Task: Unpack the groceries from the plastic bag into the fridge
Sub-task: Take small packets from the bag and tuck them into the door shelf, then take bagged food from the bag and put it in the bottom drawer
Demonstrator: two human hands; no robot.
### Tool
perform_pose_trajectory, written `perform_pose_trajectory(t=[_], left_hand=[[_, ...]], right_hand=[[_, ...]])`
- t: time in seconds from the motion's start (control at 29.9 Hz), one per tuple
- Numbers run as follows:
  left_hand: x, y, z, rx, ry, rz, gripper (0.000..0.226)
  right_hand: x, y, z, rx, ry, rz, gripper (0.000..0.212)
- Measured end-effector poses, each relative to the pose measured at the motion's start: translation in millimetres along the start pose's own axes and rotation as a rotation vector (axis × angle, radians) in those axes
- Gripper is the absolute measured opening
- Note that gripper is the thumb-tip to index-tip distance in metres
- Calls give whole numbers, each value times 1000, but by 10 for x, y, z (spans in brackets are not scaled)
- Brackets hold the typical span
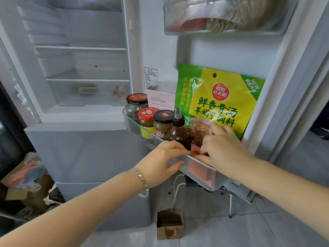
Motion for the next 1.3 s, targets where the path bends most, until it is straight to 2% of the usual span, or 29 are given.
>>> perform_pose_trajectory(t=[0.13, 0.23, 0.3, 0.37, 0.43, 0.5, 0.6, 0.73, 0.84, 0.94, 1.04, 1.17, 1.3], left_hand=[[4, -12, -3, 37, -3, 56, 35], [-20, -37, 44, 5, -26, 144, 37], [-147, -157, 135, -58, 15, 216, 35], [-362, -443, 296, -192, 106, 275, 32], [-537, -808, 525, -373, 114, 278, 28], [-728, -1165, 819, -543, 120, 254, 27], [-1076, -1646, 1350, -759, 157, 121, 23], [-1204, -2107, 2260, -1097, -102, -63, 23], [-1259, -2126, 3018, -1293, -292, -201, 29], [-1342, -1844, 3779, -1507, -314, -256, 29], [-1373, -1277, 4493, -1759, -214, -272, 30], [-1264, -127, 5271, -2066, 8, -248, 32], [-1074, 1306, 5874, -2341, 20, -367, 32]], right_hand=[[114, 76, 101, 22, -179, 85, 32], [118, 29, 86, 26, -243, 140, 30], [-14, -75, 10, 12, -217, 68, 30], [-230, -259, -105, -9, -126, -72, 29], [-364, -583, -254, -74, -59, -234, 27], [-344, -1020, -436, -181, -92, -355, 28], [-101, -1677, -823, -289, -208, -411, 30], [484, -2538, -1237, -377, -422, -376, 26], [818, -3221, -1297, -536, -535, -287, 28], [967, -3886, -1151, -713, -586, -219, 31], [958, -4529, -768, -918, -617, -187, 32], [685, -5275, 114, -1210, -572, -175, 33], [227, -5765, 1386, -1523, -465, -147, 34]])
Point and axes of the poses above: each hand's wrist, its own z-axis away from the middle knuckle, its own x-axis out of the palm, y = z × x, the point moved 10 cm from there along -z, towards the middle knuckle, and after that the axes turned 4 degrees about -z, right-handed, at the moved point
